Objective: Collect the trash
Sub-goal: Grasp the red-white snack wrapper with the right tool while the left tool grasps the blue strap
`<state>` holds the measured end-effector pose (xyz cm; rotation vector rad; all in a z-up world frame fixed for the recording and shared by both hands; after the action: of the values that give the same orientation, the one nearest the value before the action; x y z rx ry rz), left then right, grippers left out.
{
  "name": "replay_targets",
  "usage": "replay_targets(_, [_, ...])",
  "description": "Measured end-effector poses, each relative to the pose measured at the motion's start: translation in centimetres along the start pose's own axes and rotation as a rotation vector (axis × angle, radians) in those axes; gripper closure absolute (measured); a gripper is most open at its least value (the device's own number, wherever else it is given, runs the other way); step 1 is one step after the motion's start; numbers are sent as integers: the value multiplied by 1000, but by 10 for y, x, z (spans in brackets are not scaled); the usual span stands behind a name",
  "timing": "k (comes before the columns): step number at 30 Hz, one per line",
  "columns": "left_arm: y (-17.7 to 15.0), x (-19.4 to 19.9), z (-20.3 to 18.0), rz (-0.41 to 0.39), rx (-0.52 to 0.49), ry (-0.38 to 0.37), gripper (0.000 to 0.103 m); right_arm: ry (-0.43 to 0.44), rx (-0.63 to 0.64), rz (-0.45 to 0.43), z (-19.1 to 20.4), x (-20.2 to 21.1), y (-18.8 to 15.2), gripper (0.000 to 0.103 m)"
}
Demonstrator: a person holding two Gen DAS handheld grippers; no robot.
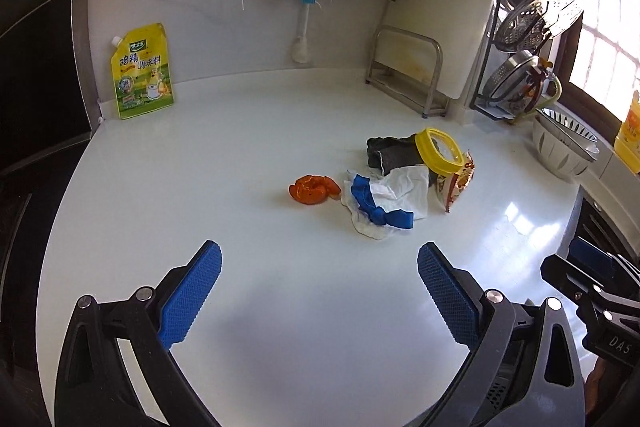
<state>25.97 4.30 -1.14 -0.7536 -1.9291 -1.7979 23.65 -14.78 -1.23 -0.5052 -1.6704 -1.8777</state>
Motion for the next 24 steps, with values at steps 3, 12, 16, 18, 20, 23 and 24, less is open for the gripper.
replay_targets(3, [4,-14,6,16,13,7,6,0,-10,30,-1,-29,12,25])
replay_targets(12, [8,-42,15,47,40,21,6,-15,-57,82,-8,-99,36,25])
replay_targets(16, [11,-44,12,35,22,32,6,-44,-77,111,-15,-120,42,25])
replay_targets(18, [12,-46,10,38,20,29,6,-50,-92,128,-19,-129,43,25])
replay_targets(20, [12,-49,9,43,20,27,6,-49,-113,138,-22,-137,44,25])
replay_targets(23, [11,-51,6,47,18,27,6,-40,-142,160,-25,-145,46,25])
replay_targets(24, [11,-51,5,46,16,29,6,-38,-144,163,-26,-147,47,25])
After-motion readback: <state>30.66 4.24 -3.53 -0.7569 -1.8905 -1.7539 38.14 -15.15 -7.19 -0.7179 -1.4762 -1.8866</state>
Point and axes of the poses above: each gripper's, at about its wrist camera, not at the fingertips, and x roughly against the way its jaws point, z to its left, y to its top, the point moved 6 cm from there along -x, roughly the way its jaws point, and after that the axes turned 1 degree about -y, right-handed, at the moved point
